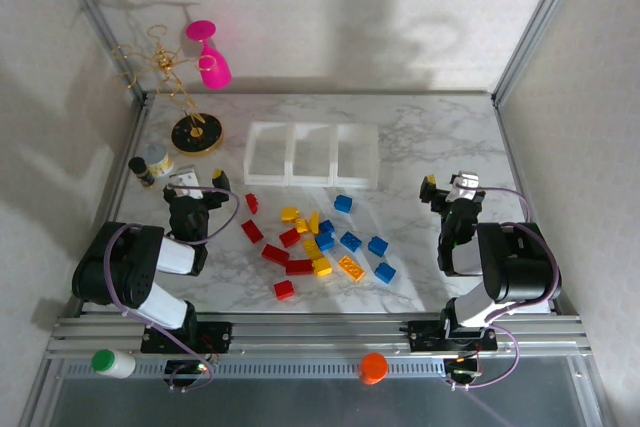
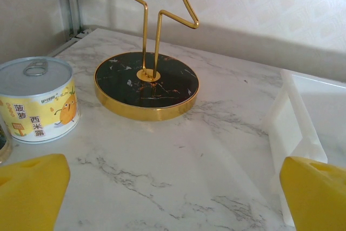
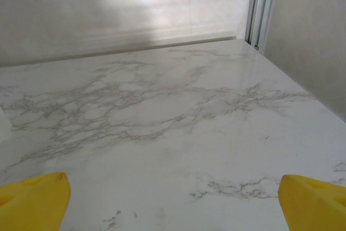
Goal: Sort the legos into containers by color
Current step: Pick up the lego from the center of the table.
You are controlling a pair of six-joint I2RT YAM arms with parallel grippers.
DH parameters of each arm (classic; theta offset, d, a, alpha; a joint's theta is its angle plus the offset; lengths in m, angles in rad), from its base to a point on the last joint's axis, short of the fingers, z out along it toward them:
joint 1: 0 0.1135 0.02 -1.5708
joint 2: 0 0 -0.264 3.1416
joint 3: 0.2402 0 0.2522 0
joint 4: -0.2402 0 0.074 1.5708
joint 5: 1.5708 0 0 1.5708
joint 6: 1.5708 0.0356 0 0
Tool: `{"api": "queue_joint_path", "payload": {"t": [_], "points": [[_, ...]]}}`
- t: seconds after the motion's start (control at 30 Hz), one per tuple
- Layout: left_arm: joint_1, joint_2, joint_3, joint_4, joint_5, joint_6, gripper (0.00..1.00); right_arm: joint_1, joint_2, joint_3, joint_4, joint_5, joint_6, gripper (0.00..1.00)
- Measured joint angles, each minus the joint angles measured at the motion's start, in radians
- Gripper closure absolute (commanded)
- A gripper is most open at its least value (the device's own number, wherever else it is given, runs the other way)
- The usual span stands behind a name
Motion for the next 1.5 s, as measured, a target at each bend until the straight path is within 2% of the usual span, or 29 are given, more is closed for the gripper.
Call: {"api": "queue_joint_path", "payload": {"t": [0.73, 0.97, 1.23, 1.5], "points": [[0.000, -0.005, 0.000, -0.006, 0.004, 0.002, 0.01, 0.000, -0.007, 0.005, -0.016, -0.005, -0.002, 0.01], [0.000, -0.203, 0.047, -0.218, 0.004, -0.014, 0.01, 0.000, -0.171, 0.077, -0.216, -0.052, -0.003, 0.01], [-0.001, -0.421, 0.074, -0.468, 0.004, -0.097, 0.01, -0.002, -0.327, 0.209, -0.531, -0.080, 0.108, 0.01], [0.001, -0.638, 0.126, -0.735, 0.004, -0.336, 0.01, -0.004, -0.444, 0.288, -0.848, -0.164, 0.346, 0.01]]}}
